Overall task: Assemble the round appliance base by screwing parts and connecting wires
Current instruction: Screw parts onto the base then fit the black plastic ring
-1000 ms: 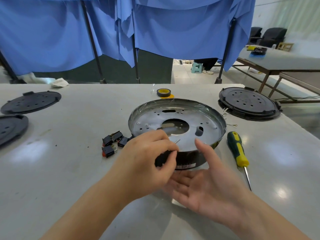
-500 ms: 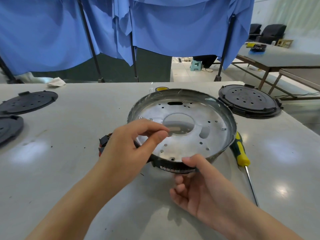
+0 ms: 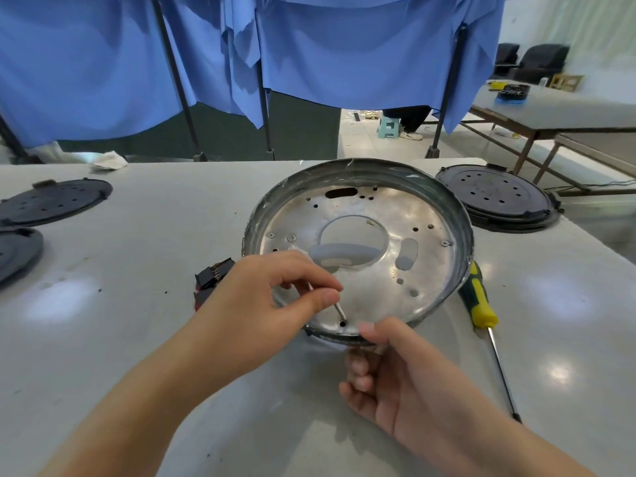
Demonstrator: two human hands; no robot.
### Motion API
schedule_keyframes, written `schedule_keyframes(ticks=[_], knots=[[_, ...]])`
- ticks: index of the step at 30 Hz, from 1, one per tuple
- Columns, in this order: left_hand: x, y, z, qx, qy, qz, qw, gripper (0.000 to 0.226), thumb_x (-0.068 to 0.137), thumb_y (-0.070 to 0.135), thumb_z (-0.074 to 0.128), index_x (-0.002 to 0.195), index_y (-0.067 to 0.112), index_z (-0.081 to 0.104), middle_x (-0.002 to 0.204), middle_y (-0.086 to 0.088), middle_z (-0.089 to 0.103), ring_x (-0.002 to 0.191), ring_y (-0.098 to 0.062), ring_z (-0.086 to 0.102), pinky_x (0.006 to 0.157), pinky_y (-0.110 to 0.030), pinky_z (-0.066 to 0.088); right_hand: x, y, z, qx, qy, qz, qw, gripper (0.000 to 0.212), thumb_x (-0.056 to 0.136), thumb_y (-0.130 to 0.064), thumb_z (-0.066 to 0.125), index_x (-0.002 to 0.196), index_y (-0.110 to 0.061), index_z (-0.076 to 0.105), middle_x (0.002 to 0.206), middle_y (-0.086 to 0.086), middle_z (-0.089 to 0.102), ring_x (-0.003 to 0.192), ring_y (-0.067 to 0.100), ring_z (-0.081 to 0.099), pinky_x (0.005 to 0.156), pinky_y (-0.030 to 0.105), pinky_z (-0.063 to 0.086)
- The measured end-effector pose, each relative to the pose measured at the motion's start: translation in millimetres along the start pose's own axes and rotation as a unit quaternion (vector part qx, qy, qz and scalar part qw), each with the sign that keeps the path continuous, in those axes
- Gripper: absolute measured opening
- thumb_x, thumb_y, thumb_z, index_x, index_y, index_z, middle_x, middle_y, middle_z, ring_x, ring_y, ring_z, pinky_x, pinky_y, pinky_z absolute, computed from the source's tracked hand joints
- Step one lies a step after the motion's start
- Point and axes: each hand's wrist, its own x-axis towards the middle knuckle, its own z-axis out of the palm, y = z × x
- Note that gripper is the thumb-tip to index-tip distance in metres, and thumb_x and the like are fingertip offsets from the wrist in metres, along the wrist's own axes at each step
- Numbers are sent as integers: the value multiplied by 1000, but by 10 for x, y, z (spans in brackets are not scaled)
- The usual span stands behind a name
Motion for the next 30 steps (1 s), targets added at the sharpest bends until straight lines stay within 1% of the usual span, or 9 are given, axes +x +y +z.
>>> schedule_keyframes(ticks=[6,10,16,20,22,24,27,30], knots=[[7,-24,15,14,-2,10,1000,14,81,14,75,80,28,75,80,15,69,77,-6,64,73,-10,43,18,-10,-41,-2,-5,6,1000,31,48,-22,73,72,-11,57,57,6,43,46,14,38,51,27,50],[-3,-43,34,27,-14,14,999,12,81,15,75,81,26,76,79,16,68,78,-7,65,72,-8,43,33,-6,-44,-6,-4,8,1000,35,47,-23,73,74,-11,55,56,5,43,45,14,37,49,26,49],[0,-51,56,21,-38,-1,999,5,80,27,74,81,29,78,80,16,69,79,-7,65,71,-11,45,16,-5,-40,-13,-8,3,1000,28,49,-24,73,69,-11,58,56,5,42,45,13,37,50,27,50],[-18,-42,68,26,-47,-7,999,11,86,24,68,91,27,78,83,18,69,84,-5,66,75,-14,47,-1,-8,-31,-21,-8,4,1000,32,53,-24,71,77,-11,55,56,4,42,45,12,36,52,26,49],[-25,-27,63,26,-40,-11,999,14,89,22,65,93,29,77,84,19,69,86,-5,65,75,-12,46,-9,-15,-26,-21,-8,5,1000,30,53,-24,70,75,-11,55,56,3,41,45,12,36,52,26,49],[-29,-15,55,33,-30,-12,999,15,89,19,65,90,31,76,84,19,68,85,-5,64,74,-11,45,-12,-20,-23,-19,-10,5,1000,29,51,-24,71,73,-12,55,55,3,41,45,12,35,51,26,49],[-28,-16,41,47,-26,-10,998,15,87,16,69,85,29,75,81,18,68,82,-8,64,72,-11,44,-5,-19,-26,-24,-9,6,1000,35,50,-25,71,77,-12,53,55,2,40,45,12,35,51,25,49],[-32,-16,40,51,-41,-7,998,12,85,21,69,77,28,73,78,17,68,79,-9,64,70,-11,43,1,-13,-36,-28,-8,6,1000,40,49,-26,72,80,-12,51,55,2,40,45,12,35,52,26,49]])
